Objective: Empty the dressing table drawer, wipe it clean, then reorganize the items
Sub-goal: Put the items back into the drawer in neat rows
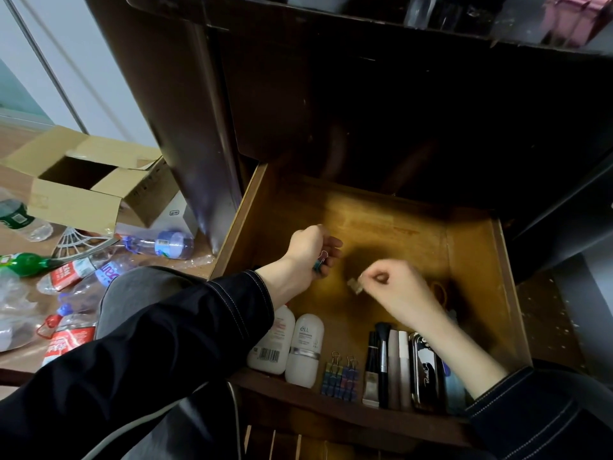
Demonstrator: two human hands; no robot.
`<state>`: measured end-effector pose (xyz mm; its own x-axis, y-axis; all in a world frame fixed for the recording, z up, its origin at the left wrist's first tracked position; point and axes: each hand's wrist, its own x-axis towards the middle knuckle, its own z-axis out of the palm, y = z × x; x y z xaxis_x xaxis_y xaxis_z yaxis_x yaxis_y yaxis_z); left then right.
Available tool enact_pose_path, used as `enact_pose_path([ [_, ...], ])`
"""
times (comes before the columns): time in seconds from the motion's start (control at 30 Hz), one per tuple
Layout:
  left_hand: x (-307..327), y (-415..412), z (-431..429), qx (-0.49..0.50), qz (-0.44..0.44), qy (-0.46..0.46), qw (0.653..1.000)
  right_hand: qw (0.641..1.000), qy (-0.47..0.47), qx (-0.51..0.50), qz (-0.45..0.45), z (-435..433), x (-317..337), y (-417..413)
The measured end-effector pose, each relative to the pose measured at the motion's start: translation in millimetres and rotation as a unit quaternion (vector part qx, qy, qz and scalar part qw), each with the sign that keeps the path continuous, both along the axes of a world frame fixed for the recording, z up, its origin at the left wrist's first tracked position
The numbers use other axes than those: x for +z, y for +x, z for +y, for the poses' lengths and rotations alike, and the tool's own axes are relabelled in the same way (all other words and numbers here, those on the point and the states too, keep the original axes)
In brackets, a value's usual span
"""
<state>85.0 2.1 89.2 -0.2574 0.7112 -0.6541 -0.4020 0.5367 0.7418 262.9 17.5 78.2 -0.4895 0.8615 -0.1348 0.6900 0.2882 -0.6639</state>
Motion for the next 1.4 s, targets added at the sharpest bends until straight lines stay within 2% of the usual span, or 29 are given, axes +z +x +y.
enact_pose_path([
  [0.1,0,1,0,-0.014,-0.002,-0.003,1.0,0.983,-0.09,0.118,-0.106,-8,-11,-8],
  [0.2,0,4,0,-0.033,-0.008,-0.012,0.999,0.963,-0.131,0.191,-0.135,-13,-20,-8],
  [0.3,0,3,0,-0.035,-0.015,-0.013,0.999,0.954,-0.148,0.223,-0.136,-15,-25,-7],
  [0.63,1,3,1,-0.038,-0.028,-0.021,0.999,0.951,-0.185,0.225,-0.108,-19,-27,-9],
  [1.17,2,4,-1,-0.036,-0.045,-0.035,0.998,0.936,-0.214,0.242,-0.139,-21,-28,-8],
  [1.3,5,4,-2,-0.023,-0.102,-0.048,0.993,0.941,-0.22,0.211,-0.146,-19,-26,-9],
  [1.4,8,5,-3,-0.007,-0.142,-0.049,0.989,0.967,-0.163,0.12,-0.154,-11,-19,-8],
])
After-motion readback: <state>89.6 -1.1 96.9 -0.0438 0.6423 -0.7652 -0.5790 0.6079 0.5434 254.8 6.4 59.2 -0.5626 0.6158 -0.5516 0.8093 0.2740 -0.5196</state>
